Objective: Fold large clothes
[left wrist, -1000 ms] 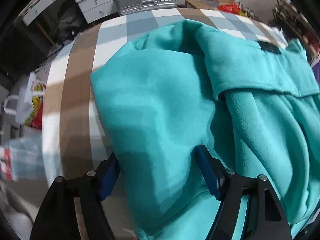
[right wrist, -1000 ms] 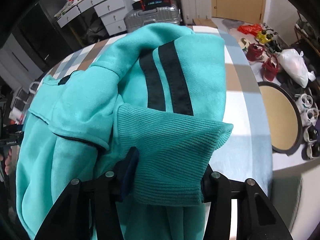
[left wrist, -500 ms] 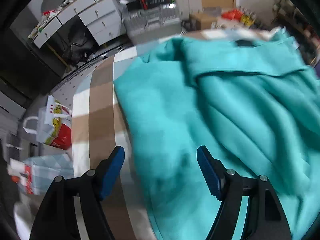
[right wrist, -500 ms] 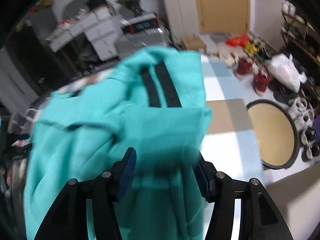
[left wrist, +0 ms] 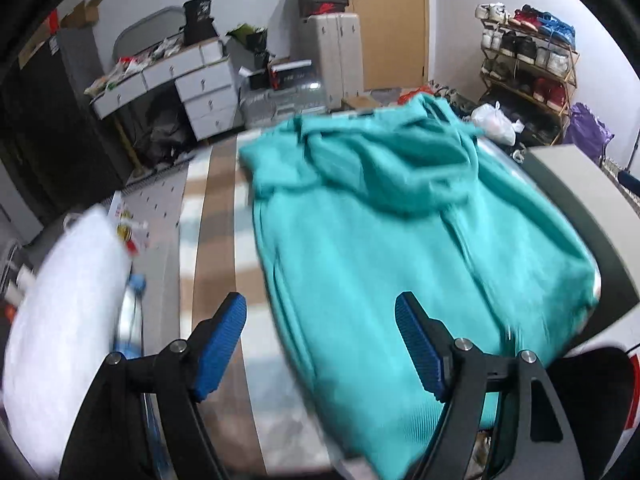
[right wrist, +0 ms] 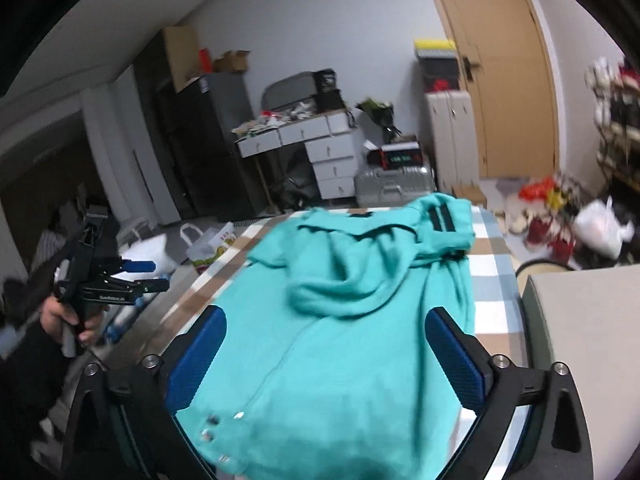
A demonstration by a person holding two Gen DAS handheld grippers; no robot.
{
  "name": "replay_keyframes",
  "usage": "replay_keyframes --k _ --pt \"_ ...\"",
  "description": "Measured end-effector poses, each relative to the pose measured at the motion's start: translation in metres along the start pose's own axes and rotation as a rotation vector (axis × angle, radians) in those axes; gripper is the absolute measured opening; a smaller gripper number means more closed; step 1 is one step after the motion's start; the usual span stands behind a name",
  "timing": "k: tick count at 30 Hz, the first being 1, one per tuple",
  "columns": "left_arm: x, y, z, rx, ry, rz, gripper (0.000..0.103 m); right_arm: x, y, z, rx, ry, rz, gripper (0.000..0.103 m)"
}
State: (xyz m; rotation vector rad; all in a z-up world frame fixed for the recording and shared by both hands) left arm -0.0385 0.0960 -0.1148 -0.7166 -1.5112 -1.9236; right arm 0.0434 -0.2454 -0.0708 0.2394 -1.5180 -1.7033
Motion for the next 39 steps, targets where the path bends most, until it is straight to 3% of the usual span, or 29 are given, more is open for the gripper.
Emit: replay_keyframes --k 4,8,10,12,15,17,20,28,32,37,39 --pt "-0.009 -0.045 -0.006 -0.02 -0.001 0.084 0.08 -0.003 -0.029 0.022 -0.058 -0.018 -0.082 0.101" --pt "-0.019 -0.074 -0.012 0.021 -0.064 0.171 0.08 -0.011 -0.047 0.02 -0.148 0.01 -0.154 0.101" --pt "-0.015 -0.081 -0.021 0.024 -0.118 0.178 0.08 -0.008 -0.045 0.017 -0.157 -0.057 -0.175 0.101" --pt "-0.009 -0.081 -0.028 0.032 -0.164 0.141 0.08 -0.001 -0.043 0.016 -0.157 -0.068 -0.212 0.101" --pt "-0.02 -0.084 -0.04 -0.023 -0.135 0.151 0.08 0.003 -0.046 0.01 -0.202 -0.065 -0.224 0.103" --pt "-0.042 -0.086 -0.044 -0.047 -0.106 0.199 0.08 0.006 -0.048 0.004 -0.237 -0.068 -0.227 0.103" --pt "-0.058 -0.106 -0.03 0.023 -0.074 0.294 0.078 0.01 -0.051 -0.004 -0.283 -0.058 -0.236 0.103" --pt "-0.048 -0.099 0.03 0.23 -0.008 0.278 0.08 0.016 -0.058 -0.017 -0.377 -0.019 -0.267 0.103" --pt "-0.039 -0.112 0.038 0.222 0.084 0.292 0.081 0.02 -0.06 -0.023 -0.411 -0.007 -0.289 0.103" --pt "-0.006 -0.122 0.027 0.186 0.078 0.287 0.08 0.028 -0.063 -0.032 -0.46 0.018 -0.321 0.103" --pt "0.016 -0.111 0.017 0.179 -0.01 0.234 0.08 0.029 -0.064 -0.037 -0.485 0.027 -0.32 0.103"
Point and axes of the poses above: each gripper's, at about its wrist camera, not at the fingertips, and x roughly against the way its jaws point, z to its left, y to its top, the point moved 6 cm from there along -x, roughly the way its jaws point, and after that the axes turned 10 degrees about y, right-handed, at the moved point
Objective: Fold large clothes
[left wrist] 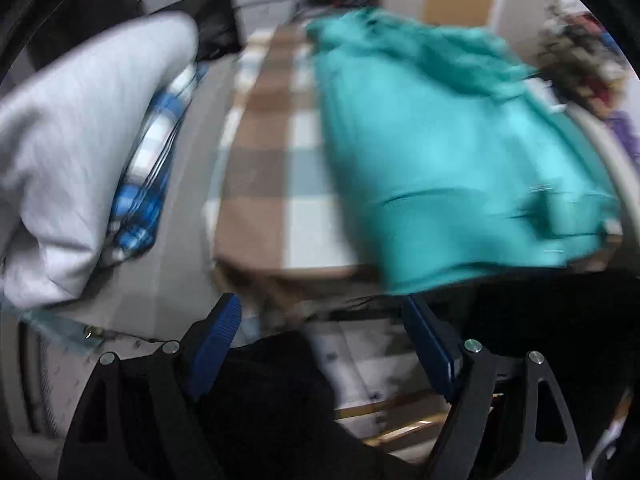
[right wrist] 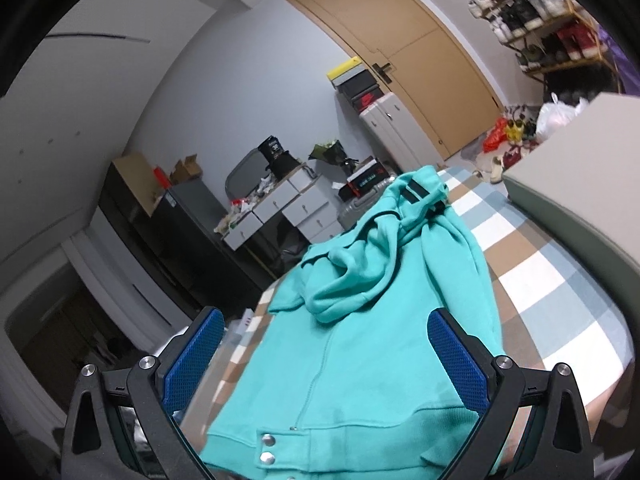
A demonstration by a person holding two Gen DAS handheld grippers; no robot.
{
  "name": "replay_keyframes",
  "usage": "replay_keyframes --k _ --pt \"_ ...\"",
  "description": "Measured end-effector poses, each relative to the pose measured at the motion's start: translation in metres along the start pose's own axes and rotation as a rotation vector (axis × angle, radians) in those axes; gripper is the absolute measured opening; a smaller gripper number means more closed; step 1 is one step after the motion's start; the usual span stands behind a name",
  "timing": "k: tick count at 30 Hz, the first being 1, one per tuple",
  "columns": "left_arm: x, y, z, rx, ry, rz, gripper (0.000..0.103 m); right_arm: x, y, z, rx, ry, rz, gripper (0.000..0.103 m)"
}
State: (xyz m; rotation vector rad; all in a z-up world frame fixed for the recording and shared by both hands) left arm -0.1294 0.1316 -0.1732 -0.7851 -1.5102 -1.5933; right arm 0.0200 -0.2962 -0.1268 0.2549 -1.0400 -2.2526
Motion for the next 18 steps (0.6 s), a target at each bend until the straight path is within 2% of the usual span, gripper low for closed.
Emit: replay_keyframes --k 1,3,4,5,6,7,8,9,11,13,14,18 --pt "0.015 0.005 -0.013 -0.015 -0.077 -0.019 0.08 -0.001 0.0 -0.003 -0.018 0.002 0.005 0.103" --pt "0.046 0.027 -0.048 -0.106 -0.222 -0.117 0.08 -0.003 0.002 -0.009 -0.048 0.003 0.013 0.103" --pt "0.056 0.042 -0.064 -0.166 -0.248 -0.203 0.08 -0.007 0.001 -0.011 -0.055 -0.006 0.031 0.103" --pt "0.053 0.053 -0.072 -0.186 -0.232 -0.246 0.08 -0.012 0.0 -0.012 -0.055 -0.018 0.06 0.103" --pt "0.044 0.062 -0.076 -0.187 -0.225 -0.252 0.08 -0.018 0.0 -0.012 -0.051 -0.025 0.097 0.103" --pt "0.024 0.07 -0.084 -0.189 -0.262 -0.211 0.08 -0.024 -0.002 -0.01 -0.041 -0.027 0.143 0.103" --pt "0.001 0.073 -0.09 -0.186 -0.313 -0.128 0.08 -0.029 -0.004 -0.008 -0.032 -0.02 0.186 0.103" --pt "-0.02 0.073 -0.091 -0.167 -0.332 -0.054 0.08 -0.037 -0.008 -0.007 -0.03 0.0 0.254 0.103" --pt "-0.059 0.067 -0.09 -0.142 -0.34 0.069 0.08 -0.051 -0.018 -0.011 -0.063 0.026 0.387 0.102" --pt "-0.081 0.055 -0.086 -0.115 -0.334 0.137 0.079 -0.059 -0.03 -0.032 -0.141 -0.027 0.5 0.102" --pt "-0.078 0.053 -0.083 -0.114 -0.355 0.094 0.079 -0.061 -0.036 -0.042 -0.179 -0.034 0.549 0.102" --pt "-0.071 0.041 -0.075 -0.13 -0.387 0.101 0.079 -0.051 -0.071 -0.085 -0.339 -0.146 0.75 0.099"
Point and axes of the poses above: each gripper's, at about its wrist camera, not at the fingertips, and x roughly against the way its jaws point, z to its left, y to its top, the point moved 6 cm from there along -x, roughly the way its jaws point, and after that the axes turned 10 degrees about y, right-handed, at the moved point
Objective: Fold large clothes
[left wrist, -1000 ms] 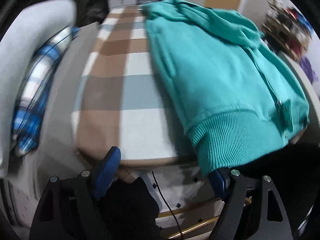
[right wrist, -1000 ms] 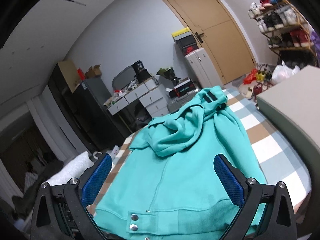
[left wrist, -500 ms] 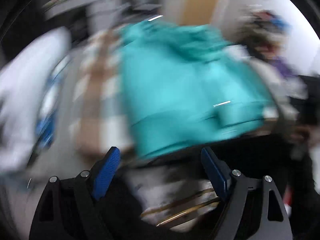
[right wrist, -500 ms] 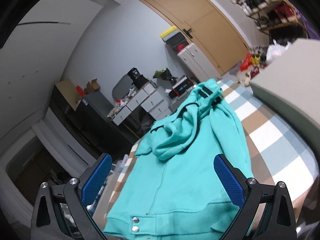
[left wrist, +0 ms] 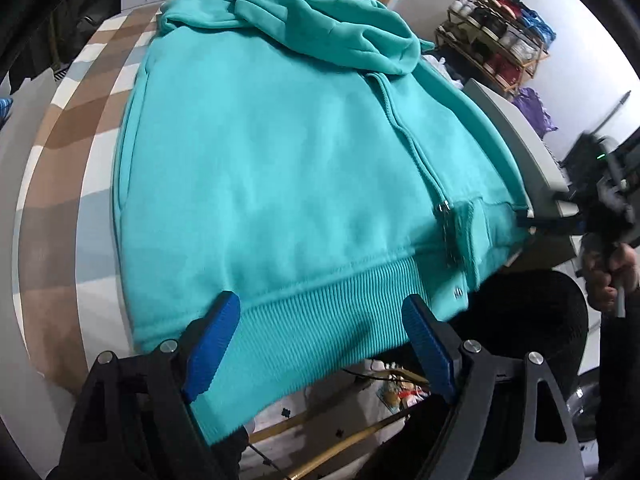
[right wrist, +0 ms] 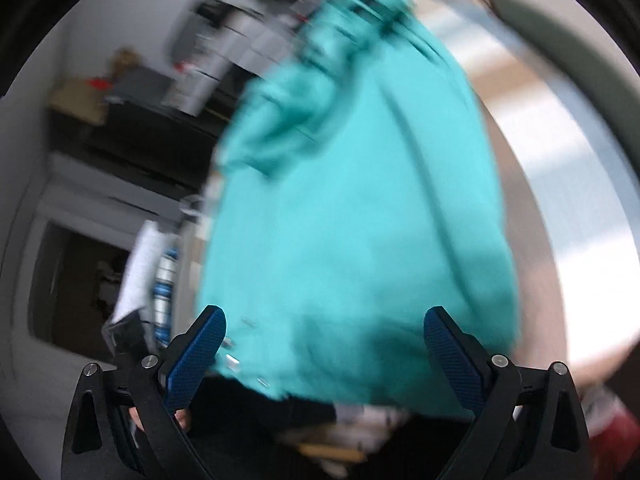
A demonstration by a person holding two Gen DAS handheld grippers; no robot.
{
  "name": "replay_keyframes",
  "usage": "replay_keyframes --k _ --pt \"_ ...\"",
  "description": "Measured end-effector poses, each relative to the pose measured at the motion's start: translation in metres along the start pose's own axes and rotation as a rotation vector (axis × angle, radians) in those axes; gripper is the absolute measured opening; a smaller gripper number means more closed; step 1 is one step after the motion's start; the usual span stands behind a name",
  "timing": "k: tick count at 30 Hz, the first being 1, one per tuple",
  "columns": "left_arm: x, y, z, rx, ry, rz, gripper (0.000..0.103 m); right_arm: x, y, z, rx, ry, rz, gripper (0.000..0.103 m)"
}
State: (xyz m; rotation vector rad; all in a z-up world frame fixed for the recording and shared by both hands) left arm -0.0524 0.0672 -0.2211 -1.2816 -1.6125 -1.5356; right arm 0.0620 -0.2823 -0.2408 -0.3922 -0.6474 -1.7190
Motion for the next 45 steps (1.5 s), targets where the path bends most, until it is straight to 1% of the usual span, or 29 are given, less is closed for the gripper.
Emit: replay_keyframes --k 1,3,6,9,11,12,14,16,18,19,20,21,22,24,25,27,28,29,30,31,33,34,38,39,40,41,43,44,45 --pt "0.002 -0.004 0.002 0.003 -0.007 0.011 0.079 -0.004 -0.007 -0.007 -0.007 -0.015 0.046 0.099" --pt "0.007 -0.006 0.01 0.006 -0.019 0.025 0.079 0.003 -0.017 -0.004 0.083 -0.052 0.05 0.094" --pt "0.022 -0.011 0.017 0.016 -0.014 0.021 0.079 0.01 -0.026 -0.002 0.08 -0.097 0.082 0.092" --pt "0.038 -0.003 0.024 0.013 0.083 -0.042 0.08 0.023 -0.027 0.001 0.109 -0.2 0.085 0.092" --pt "0.04 0.0 0.041 0.044 0.168 -0.067 0.08 0.037 -0.018 0.006 0.153 -0.22 0.039 0.094" --pt "0.037 0.003 0.045 0.066 0.175 -0.065 0.08 0.043 -0.014 0.008 0.164 -0.232 0.011 0.094" --pt "0.025 -0.002 0.062 0.147 0.132 0.003 0.08 0.047 -0.005 0.001 0.16 -0.279 -0.025 0.094" --pt "0.009 -0.006 0.067 0.202 0.07 0.076 0.08 0.044 0.003 -0.014 0.121 -0.283 -0.021 0.094" --pt "0.003 -0.008 0.067 0.224 0.022 0.095 0.08 0.036 0.004 -0.023 0.078 -0.239 -0.015 0.094" --pt "0.005 -0.007 0.065 0.214 0.019 0.074 0.08 0.03 0.005 -0.025 0.055 -0.17 -0.008 0.093" --pt "0.005 -0.006 0.062 0.204 -0.007 0.071 0.08 0.025 0.003 -0.023 0.045 -0.115 0.001 0.093" --pt "0.004 -0.005 0.058 0.204 -0.054 0.076 0.08 0.019 0.001 -0.019 0.032 -0.024 0.022 0.093" --pt "0.005 -0.004 0.055 0.209 -0.091 0.082 0.08 0.016 -0.001 -0.017 0.025 0.024 0.029 0.093" --pt "0.002 -0.001 0.051 0.218 -0.146 0.086 0.08 0.013 0.0 -0.016 0.017 0.07 0.012 0.093" --pt "0.003 0.001 0.05 0.22 -0.18 0.068 0.08 0.013 0.002 -0.016 0.001 0.118 0.008 0.093" --pt "0.008 0.006 0.048 0.24 -0.296 0.03 0.08 0.018 0.002 -0.018 -0.034 0.227 0.002 0.093" --pt "0.013 0.008 0.05 0.264 -0.332 0.009 0.08 0.021 0.003 -0.015 -0.051 0.328 -0.001 0.093" --pt "0.013 0.008 0.054 0.288 -0.348 0.002 0.08 0.02 0.003 -0.013 -0.051 0.369 0.001 0.093" --pt "0.011 0.006 0.057 0.304 -0.348 0.012 0.08 0.021 0.003 -0.014 -0.039 0.364 -0.005 0.093" --pt "0.004 0.003 0.06 0.324 -0.345 0.041 0.08 0.02 0.004 -0.02 -0.021 0.261 -0.023 0.093" --pt "-0.006 0.001 0.058 0.322 -0.325 0.07 0.08 0.017 0.001 -0.028 0.01 0.13 -0.011 0.093" --pt "-0.006 0.0 0.056 0.316 -0.319 0.062 0.08 0.014 0.0 -0.032 0.016 0.072 0.002 0.093" --pt "-0.01 0.013 0.051 0.349 -0.357 0.059 0.08 0.01 -0.002 -0.023 0.082 0.015 0.017 0.091" --pt "-0.009 0.017 0.052 0.352 -0.371 0.06 0.08 0.004 -0.001 -0.018 0.09 0.029 0.025 0.084" --pt "-0.011 0.021 0.05 0.352 -0.382 0.053 0.08 0.0 -0.002 -0.015 0.09 0.035 0.038 0.063" --pt "-0.01 0.023 0.051 0.352 -0.393 0.053 0.08 -0.004 -0.001 -0.013 0.094 0.026 0.04 0.051" --pt "-0.007 0.024 0.05 0.349 -0.417 0.039 0.079 -0.005 0.004 -0.009 0.108 0.037 0.018 0.015" --pt "-0.005 0.023 0.049 0.33 -0.402 0.027 0.063 0.003 0.002 -0.009 0.112 0.056 -0.002 0.012" --pt "-0.006 0.02 0.052 0.311 -0.347 0.041 0.026 0.009 0.003 -0.006 0.119 0.075 -0.033 0.011"
Point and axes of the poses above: each gripper's, at about its wrist camera, not at the fingertips, and x roughly against the way its jaws point, z to its left, y to its top, the point moved 6 cm from there along -x, roughly the way its jaws point, and after that the axes turned 10 degrees about y, right-handed, at the moved point
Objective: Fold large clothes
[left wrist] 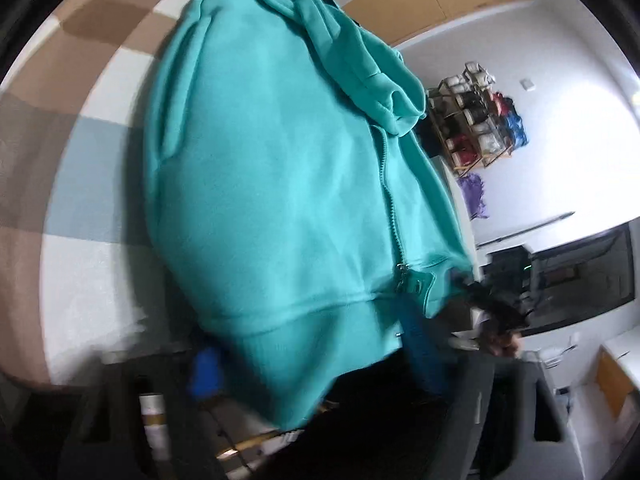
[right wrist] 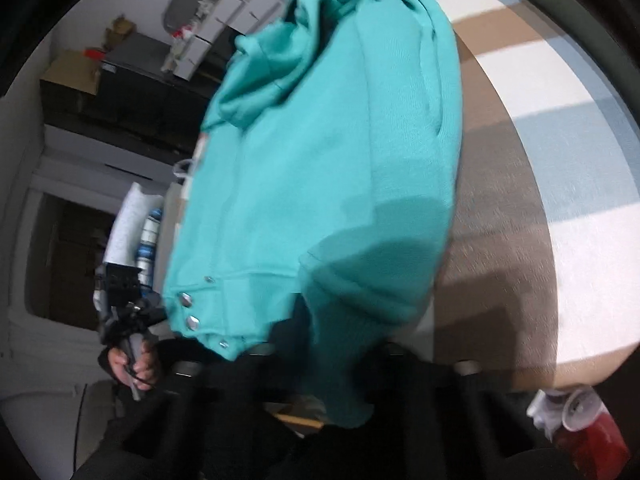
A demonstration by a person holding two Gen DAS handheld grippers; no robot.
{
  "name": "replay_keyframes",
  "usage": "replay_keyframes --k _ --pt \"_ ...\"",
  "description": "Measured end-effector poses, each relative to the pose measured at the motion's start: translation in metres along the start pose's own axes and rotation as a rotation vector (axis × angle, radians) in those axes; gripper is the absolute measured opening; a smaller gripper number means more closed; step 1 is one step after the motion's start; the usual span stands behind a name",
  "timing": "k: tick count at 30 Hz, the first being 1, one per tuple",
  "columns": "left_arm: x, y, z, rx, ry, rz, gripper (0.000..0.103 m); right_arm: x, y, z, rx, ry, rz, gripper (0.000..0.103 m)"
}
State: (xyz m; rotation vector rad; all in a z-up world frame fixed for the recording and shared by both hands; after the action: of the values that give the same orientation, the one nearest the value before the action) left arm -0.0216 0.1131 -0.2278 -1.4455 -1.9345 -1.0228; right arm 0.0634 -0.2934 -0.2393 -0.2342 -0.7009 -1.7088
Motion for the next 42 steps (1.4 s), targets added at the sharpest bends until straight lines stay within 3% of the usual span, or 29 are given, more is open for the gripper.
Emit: replay_keyframes --k 1,6,9,14,17,22,31,35,40,42 --pt "-0.001 -0.004 0.005 -0.005 0.058 0.02 0.014 0.004 0.001 0.003 0.012 -0.003 -0.017 0.01" --pt "0.009 -0.017 0.011 -0.034 0.171 0.0 0.009 0.015 -0.005 0.007 0.05 -0.031 -0.057 0.009" --pt "0.018 -0.021 -0.003 -0.133 0.233 -0.04 0.006 0.017 -0.01 0.01 0.082 -0.08 -0.064 0.009" --pt "0.021 -0.031 -0.024 -0.242 0.244 -0.07 0.005 0.027 -0.023 0.007 0.106 -0.081 -0.076 0.008" --pt "0.011 -0.027 -0.027 -0.279 0.3 -0.089 0.008 0.042 -0.028 -0.005 0.077 -0.052 -0.093 0.008" --pt "-0.008 -0.016 -0.021 -0.286 0.367 -0.05 0.009 0.034 -0.024 0.0 0.071 -0.046 -0.1 0.009" --pt "-0.009 -0.016 -0.015 -0.246 0.3 -0.034 0.018 0.021 -0.013 0.009 0.119 -0.092 -0.095 0.009" --pt "0.0 -0.022 -0.011 -0.209 0.235 -0.029 0.032 0.016 -0.011 0.003 0.1 -0.102 -0.073 0.011" --pt "0.006 -0.026 -0.007 -0.189 0.228 -0.044 0.033 0.014 -0.013 -0.004 0.061 -0.103 -0.068 0.012" --pt "0.005 -0.024 -0.008 -0.167 0.203 -0.043 0.041 0.015 -0.014 -0.006 0.054 -0.104 -0.07 0.013"
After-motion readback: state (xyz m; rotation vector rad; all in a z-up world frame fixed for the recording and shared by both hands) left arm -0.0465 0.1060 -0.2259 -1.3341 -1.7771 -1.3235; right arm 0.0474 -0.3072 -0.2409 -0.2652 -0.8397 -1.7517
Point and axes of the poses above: each gripper's, at about its wrist camera, not at the fingertips, and x roughly against the way its jaws point, z to its left, y to its top, the point moved 6 cm from there along -x, roughly the way its jaws point, and after that the axes turned 10 degrees about y, right-handed, at the moved point
